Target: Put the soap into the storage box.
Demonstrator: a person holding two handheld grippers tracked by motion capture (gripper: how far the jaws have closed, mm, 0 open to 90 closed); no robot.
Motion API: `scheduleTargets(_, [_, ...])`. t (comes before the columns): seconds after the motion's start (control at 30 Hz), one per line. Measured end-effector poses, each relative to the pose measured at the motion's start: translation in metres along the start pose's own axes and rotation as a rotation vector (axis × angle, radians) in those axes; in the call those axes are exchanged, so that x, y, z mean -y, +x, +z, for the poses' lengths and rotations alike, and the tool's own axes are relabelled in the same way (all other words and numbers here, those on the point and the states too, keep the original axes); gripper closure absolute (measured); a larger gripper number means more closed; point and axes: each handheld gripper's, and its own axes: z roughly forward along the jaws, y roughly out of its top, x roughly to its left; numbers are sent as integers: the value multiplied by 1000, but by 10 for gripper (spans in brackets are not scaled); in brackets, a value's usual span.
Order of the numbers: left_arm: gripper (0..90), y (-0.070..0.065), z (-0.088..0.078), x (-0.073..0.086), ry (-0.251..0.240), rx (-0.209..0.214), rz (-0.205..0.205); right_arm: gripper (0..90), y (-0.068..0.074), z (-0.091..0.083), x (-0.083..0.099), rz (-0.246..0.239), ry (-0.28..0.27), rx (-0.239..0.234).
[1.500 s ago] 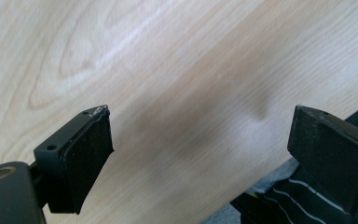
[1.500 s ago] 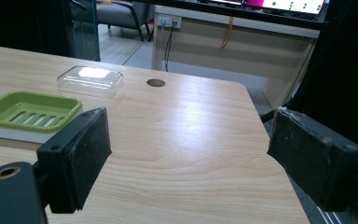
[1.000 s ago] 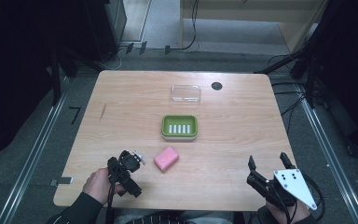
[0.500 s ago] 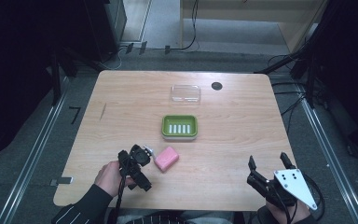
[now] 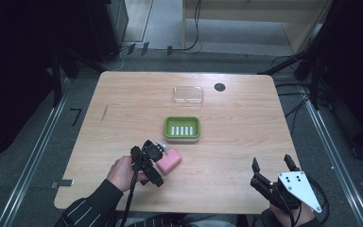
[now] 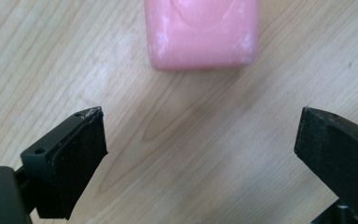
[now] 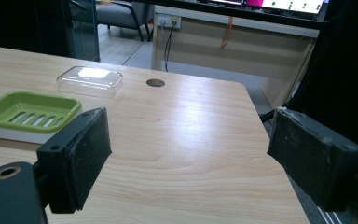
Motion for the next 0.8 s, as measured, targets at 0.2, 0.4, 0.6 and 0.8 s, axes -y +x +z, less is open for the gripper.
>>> scheduleTargets(0.2, [34, -1, 1, -11, 4, 1, 20, 127, 0, 0, 0, -1, -1, 0])
scheduleTargets(0.4, [34, -2, 3, -25, -7, 1, 28, 127, 0, 0, 0, 0, 0, 1])
scheduleTargets(0.6, [26, -1, 10, -37, 5, 3, 23, 127, 0, 0, 0, 0, -1, 1])
scheduleTargets(0.8, [31, -4, 17, -49, 9, -10, 32, 127, 0, 0, 0, 0, 0, 1])
